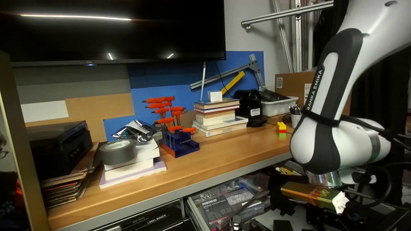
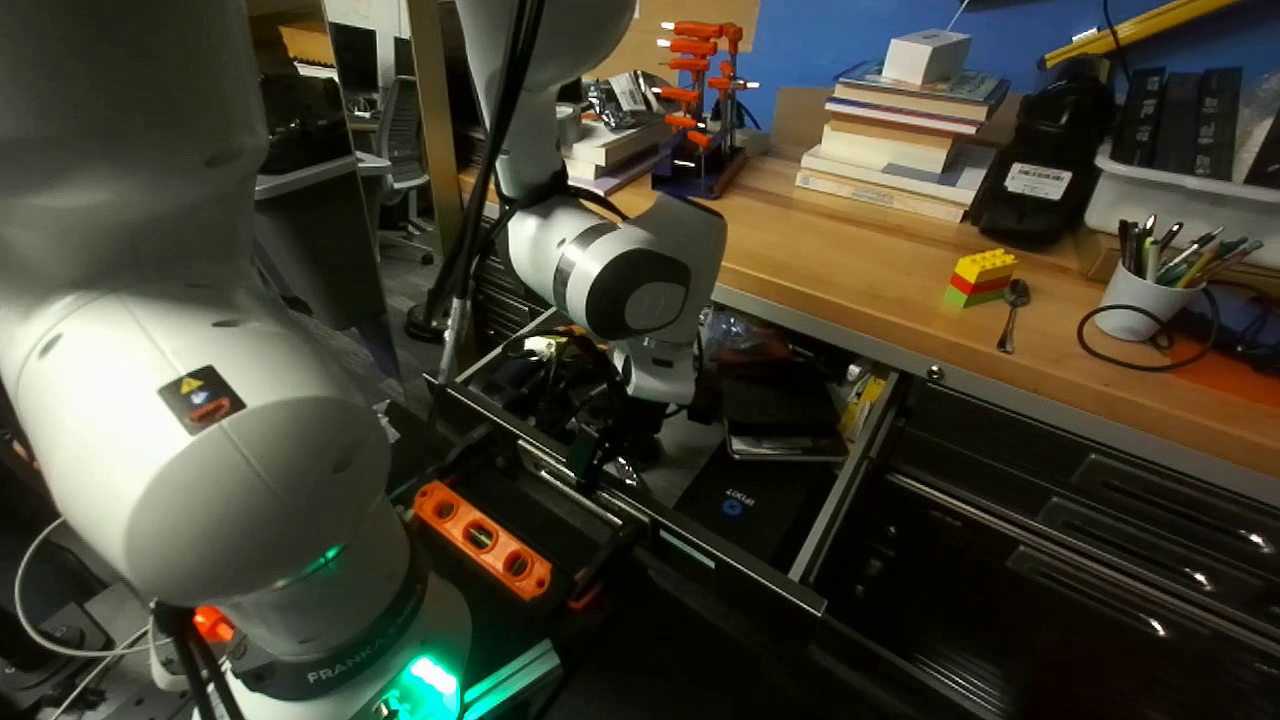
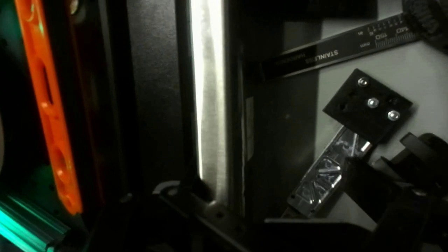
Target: Put the black objects in the drawer and close it
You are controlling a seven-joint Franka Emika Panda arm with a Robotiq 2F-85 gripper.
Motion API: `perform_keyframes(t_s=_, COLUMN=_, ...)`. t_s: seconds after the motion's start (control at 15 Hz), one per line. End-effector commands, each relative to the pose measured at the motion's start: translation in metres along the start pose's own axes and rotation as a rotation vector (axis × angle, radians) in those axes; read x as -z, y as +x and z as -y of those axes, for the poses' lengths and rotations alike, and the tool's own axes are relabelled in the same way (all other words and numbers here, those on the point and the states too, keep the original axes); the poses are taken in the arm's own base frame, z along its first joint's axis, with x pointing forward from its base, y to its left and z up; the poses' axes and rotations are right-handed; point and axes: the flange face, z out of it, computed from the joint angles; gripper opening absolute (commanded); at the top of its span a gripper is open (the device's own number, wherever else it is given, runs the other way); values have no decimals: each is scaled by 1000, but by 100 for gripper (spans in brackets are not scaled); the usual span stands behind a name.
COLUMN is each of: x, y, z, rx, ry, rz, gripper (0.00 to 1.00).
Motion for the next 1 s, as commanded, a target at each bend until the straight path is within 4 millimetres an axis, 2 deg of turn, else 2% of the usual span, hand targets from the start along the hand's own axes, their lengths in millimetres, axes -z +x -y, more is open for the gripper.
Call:
perform_keyframes(t_s=0.0, x=1, y=8, z=11, rx=-42, ry=139, rz=42, gripper=100)
perform_keyframes(t_s=0.27, x=20, y=11, z=20, rx=-44, ry=315, rz=50, gripper=100)
perform_keyframes(t_s=0.4, x=34, y=2, z=23, rx=-16, ry=398, rz=56, gripper=100)
perform_keyframes(t_s=0.6, x=51, y=-15, z=43, rx=46, ry=491, rz=83, gripper=100)
perform_keyframes(t_s=0.93, x=68, y=-42, z=75, rx=166, ry=582, rz=147, gripper=100)
